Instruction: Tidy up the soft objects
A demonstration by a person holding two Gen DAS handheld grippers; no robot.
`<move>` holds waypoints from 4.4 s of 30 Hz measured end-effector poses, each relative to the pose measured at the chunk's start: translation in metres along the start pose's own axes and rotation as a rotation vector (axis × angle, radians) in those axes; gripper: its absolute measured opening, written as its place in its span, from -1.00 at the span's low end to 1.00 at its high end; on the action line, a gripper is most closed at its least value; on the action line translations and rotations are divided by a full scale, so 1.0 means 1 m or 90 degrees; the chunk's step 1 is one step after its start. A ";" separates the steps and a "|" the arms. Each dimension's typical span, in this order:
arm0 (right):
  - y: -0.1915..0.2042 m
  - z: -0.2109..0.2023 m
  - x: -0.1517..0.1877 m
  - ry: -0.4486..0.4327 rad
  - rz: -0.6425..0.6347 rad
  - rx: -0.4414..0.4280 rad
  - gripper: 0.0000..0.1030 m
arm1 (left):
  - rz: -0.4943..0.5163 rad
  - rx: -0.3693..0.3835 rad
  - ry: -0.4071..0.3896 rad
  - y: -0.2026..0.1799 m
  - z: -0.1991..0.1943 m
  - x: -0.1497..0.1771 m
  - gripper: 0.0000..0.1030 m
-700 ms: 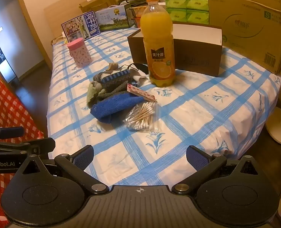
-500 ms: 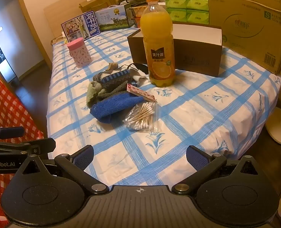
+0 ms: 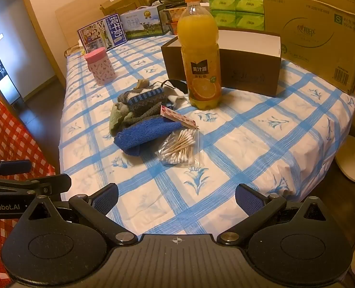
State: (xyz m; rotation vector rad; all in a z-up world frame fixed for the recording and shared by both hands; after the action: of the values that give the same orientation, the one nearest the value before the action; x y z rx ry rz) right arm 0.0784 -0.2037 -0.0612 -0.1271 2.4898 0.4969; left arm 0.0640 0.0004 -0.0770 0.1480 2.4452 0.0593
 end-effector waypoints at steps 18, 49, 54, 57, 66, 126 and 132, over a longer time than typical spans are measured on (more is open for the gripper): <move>0.000 0.002 -0.001 0.001 0.000 0.000 1.00 | 0.001 0.002 -0.001 -0.007 0.009 0.002 0.85; 0.002 0.002 -0.003 0.000 -0.001 0.000 1.00 | 0.000 0.003 0.000 -0.008 0.008 0.003 0.85; 0.002 0.003 -0.003 0.000 -0.001 0.000 1.00 | 0.000 0.003 0.000 -0.007 0.008 0.003 0.85; 0.002 0.003 -0.003 0.000 -0.001 0.000 1.00 | 0.001 0.003 0.001 -0.007 0.008 0.003 0.85; 0.002 0.004 -0.003 0.000 -0.001 0.000 1.00 | 0.000 0.003 0.002 -0.009 0.012 0.002 0.85; -0.004 0.138 -0.087 -0.067 -0.043 -0.054 0.36 | 0.028 0.045 -0.033 0.029 0.135 -0.072 0.07; 0.009 0.169 -0.091 -0.066 -0.126 -0.052 0.18 | 0.029 0.058 -0.027 0.029 0.160 -0.084 -0.16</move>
State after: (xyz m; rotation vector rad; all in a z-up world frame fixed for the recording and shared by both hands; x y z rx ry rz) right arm 0.2413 -0.1331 -0.1341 -0.3668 2.3268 0.5075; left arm 0.2328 0.0201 -0.1450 0.2437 2.4036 -0.0342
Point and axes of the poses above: each gripper's, at about its wrist camera, not at the fingertips, and z roughly the way its jaws point, y to its left, x to its underside, the point moved 10 cm from there along z, roughly the way its jaws point, and after that the axes turned 8 degrees about z, right-handed, at the moved point
